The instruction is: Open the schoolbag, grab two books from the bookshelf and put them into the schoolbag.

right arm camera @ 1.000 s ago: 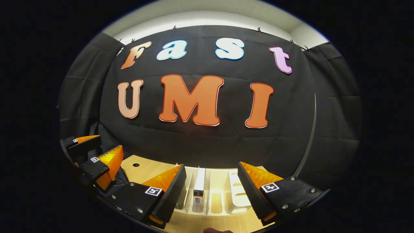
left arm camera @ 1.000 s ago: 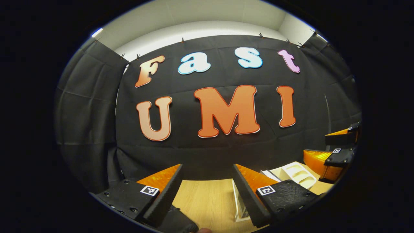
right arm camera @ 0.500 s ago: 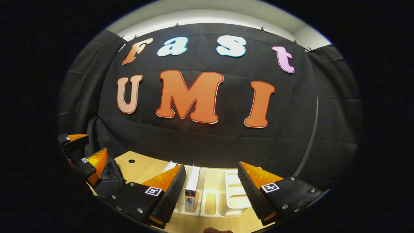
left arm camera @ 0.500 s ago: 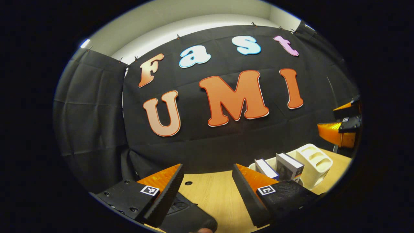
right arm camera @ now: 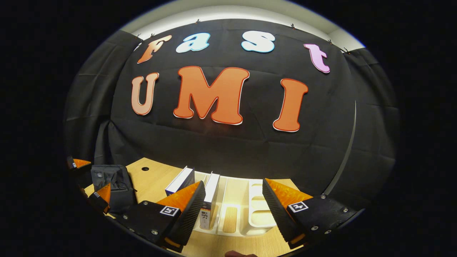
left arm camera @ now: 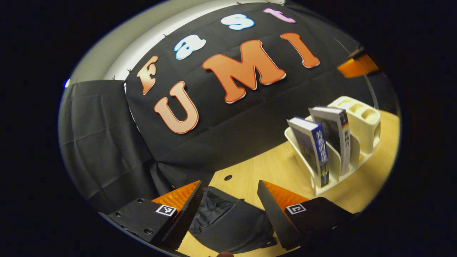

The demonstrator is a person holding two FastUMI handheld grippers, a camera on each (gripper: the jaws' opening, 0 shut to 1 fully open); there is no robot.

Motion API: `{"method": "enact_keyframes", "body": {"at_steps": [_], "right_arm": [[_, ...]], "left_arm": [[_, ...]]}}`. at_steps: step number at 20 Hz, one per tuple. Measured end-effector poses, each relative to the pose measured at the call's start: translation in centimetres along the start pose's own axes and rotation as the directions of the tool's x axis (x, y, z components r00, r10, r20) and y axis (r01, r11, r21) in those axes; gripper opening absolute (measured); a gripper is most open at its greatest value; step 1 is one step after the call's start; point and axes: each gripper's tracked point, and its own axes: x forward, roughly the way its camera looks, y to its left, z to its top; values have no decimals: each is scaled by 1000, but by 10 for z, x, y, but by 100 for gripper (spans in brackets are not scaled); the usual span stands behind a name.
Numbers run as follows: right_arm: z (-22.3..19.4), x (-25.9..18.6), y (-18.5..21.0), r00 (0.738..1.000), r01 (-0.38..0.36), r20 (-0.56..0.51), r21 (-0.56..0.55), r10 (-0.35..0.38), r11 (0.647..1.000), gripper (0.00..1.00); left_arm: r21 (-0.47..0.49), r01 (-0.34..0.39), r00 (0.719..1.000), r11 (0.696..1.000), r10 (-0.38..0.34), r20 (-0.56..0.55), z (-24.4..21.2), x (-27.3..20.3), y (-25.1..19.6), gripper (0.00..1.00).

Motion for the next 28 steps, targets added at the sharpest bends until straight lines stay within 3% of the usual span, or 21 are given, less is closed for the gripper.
{"method": "enact_keyframes", "body": {"at_steps": [5, 9, 12, 15, 22, 26, 27, 28], "right_arm": [[-16, 4, -9, 1000, 3, -26, 3, -3, 1000, 95], [-24, 2, -19, 999, 11, -36, -4, -11, 1000, 95], [-27, 1, -29, 999, 30, -43, -12, -30, 999, 95], [-28, 0, -42, 998, 50, -46, -8, -50, 999, 94], [-25, -7, -61, 995, 91, -37, 2, -91, 996, 94], [-25, -12, -71, 994, 106, -34, 8, -105, 994, 95], [-25, -14, -74, 994, 109, -31, 8, -109, 994, 95], [-24, -15, -78, 993, 114, -27, 7, -113, 994, 95]], "left_arm": [[193, 43, 988, 980, -13, -157, -84, -5, -26, 95], [382, 132, 952, 915, -10, -305, -149, -13, -43, 96], [407, 176, 928, 896, -13, -373, -184, -15, -55, 96], [432, 168, 916, 886, 21, -400, -198, -10, -53, 96], [494, 147, 917, 857, 70, -393, -199, 17, -45, 95], [499, 180, 902, 848, 60, -427, -205, 30, -39, 92], [494, 196, 895, 847, 51, -443, -207, 30, -37, 69], [487, 199, 895, 851, 44, -444, -206, 31, -35, 66]]}}
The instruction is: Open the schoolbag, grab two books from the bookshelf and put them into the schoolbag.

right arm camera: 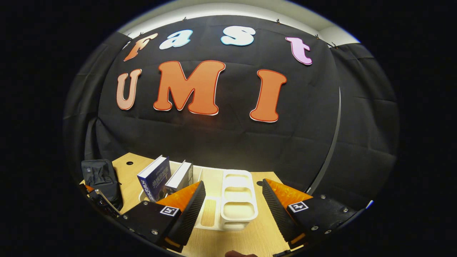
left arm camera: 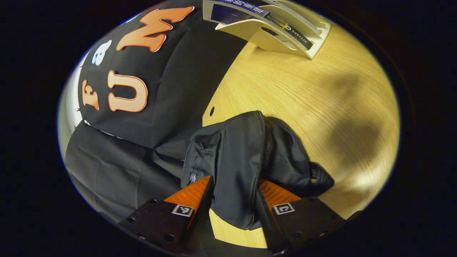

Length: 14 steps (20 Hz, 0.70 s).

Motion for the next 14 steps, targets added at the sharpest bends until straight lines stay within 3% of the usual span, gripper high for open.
{"method": "enact_keyframes", "body": {"at_steps": [1, 2, 3, 4, 5, 6, 8, 12, 14], "right_arm": [[1, -1, -3, 1000, 6, 6, -1, -6, 1000, 94], [1, -2, -7, 1000, 9, 8, -2, -9, 1000, 94], [0, -2, -9, 1000, 13, 7, -2, -13, 1000, 95], [-1, -2, -12, 1000, 14, 1, -2, -14, 1000, 95], [-5, -3, -14, 1000, 10, -17, 1, -10, 1000, 95], [-7, -4, -14, 1000, 1, -29, 6, -1, 1000, 95], [-4, -7, -16, 999, -10, -35, -5, 9, 1000, 95], [3, -13, -9, 999, -33, -33, -50, 32, 998, 95], [0, -16, 0, 998, -28, -57, -51, 25, 998, 95]], "left_arm": [[-2, 7, 1000, 1000, -7, -1, 0, 0, 4, 70], [-5, 15, 1000, 1000, -15, 0, 2, 1, 9, 49], [-10, 15, 1000, 1000, -15, 2, 2, 0, 16, 53], [-16, 27, 1000, 1000, -27, 6, 4, -1, 22, 31], [-23, 43, 999, 999, -43, 3, 5, -2, 27, 36], [-34, 65, 998, 997, -65, 0, 6, -2, 33, 16], [-60, 102, 995, 993, -102, 0, 11, -5, 46, 8], [-96, 182, 983, 979, -179, 34, 24, -8, 75, 6], [-55, 217, 975, 975, -214, 56, 31, -5, 89, 6]]}}
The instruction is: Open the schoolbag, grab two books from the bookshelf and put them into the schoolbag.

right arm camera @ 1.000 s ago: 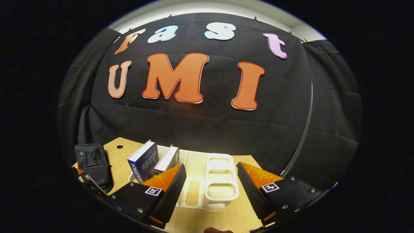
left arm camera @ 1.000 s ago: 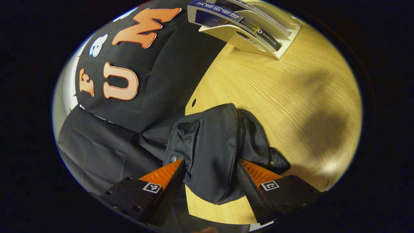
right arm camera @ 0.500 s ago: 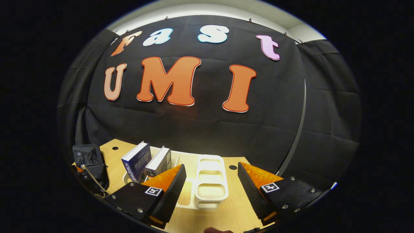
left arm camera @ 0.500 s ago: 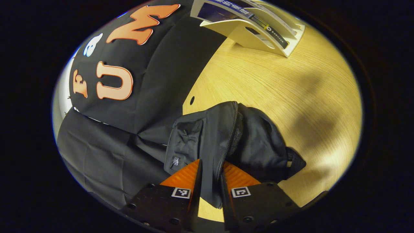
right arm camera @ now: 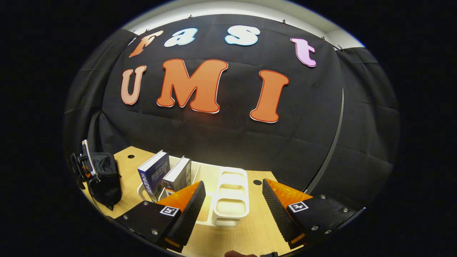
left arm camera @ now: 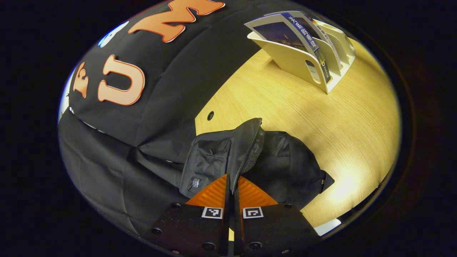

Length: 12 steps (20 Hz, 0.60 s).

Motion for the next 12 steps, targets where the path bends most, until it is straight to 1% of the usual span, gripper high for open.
{"method": "enact_keyframes", "body": {"at_steps": [2, 4, 6, 9, 12], "right_arm": [[-1, -6, 15, 1000, 5, -16, -11, -6, 1000, 95], [-2, -10, 35, 999, 8, -37, -35, -10, 999, 95], [-1, -11, 59, 996, 0, -89, -14, -1, 1000, 95], [9, -4, 96, 989, 8, -149, 28, -4, 1000, 95], [19, 8, 134, 980, 1, -201, 32, 5, 999, 95]], "left_arm": [[45, 33, 999, 998, -34, 30, 9, 3, 11, 6], [66, 88, 994, 994, -92, 64, 17, 3, 18, 6], [88, 142, 984, 986, -151, 98, 21, 0, 29, 6], [90, 230, 959, 969, -242, 151, 30, -1, 50, 6], [125, 292, 932, 948, -312, 186, 29, 4, 71, 6]]}}
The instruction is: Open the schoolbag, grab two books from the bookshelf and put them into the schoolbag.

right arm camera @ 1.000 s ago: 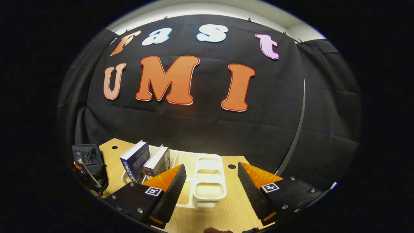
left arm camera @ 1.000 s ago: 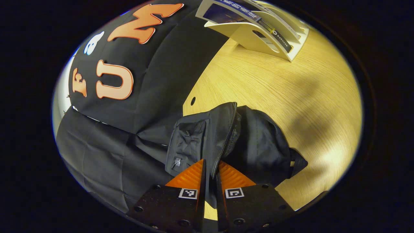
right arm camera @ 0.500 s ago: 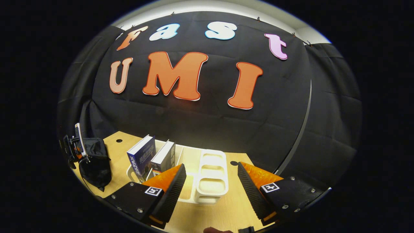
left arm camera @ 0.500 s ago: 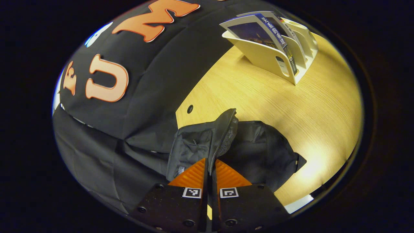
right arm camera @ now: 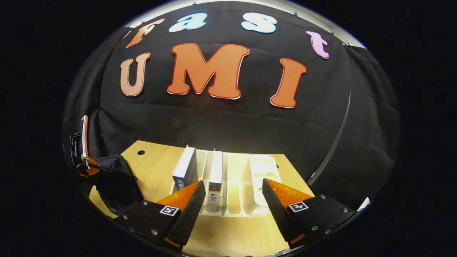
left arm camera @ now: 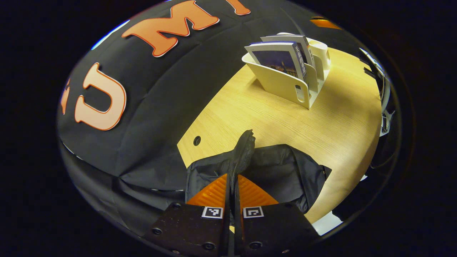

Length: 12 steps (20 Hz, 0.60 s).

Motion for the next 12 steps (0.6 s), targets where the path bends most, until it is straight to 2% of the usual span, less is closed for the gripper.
{"method": "enact_keyframes", "body": {"at_steps": [6, 9, 12], "right_arm": [[13, 16, 59, 992, -23, -125, -68, 15, 997, 95], [25, 25, 75, 982, -38, -188, -94, 20, 995, 95], [24, 45, 84, 955, -67, -295, -95, 36, 993, 95]], "left_arm": [[4, 100, 993, 995, -100, 64, -22, 10, 28, 7], [0, 157, 982, 988, -156, 102, -22, 11, 33, 7], [-43, 187, 976, 981, -180, 124, -20, 12, 39, 7]]}}
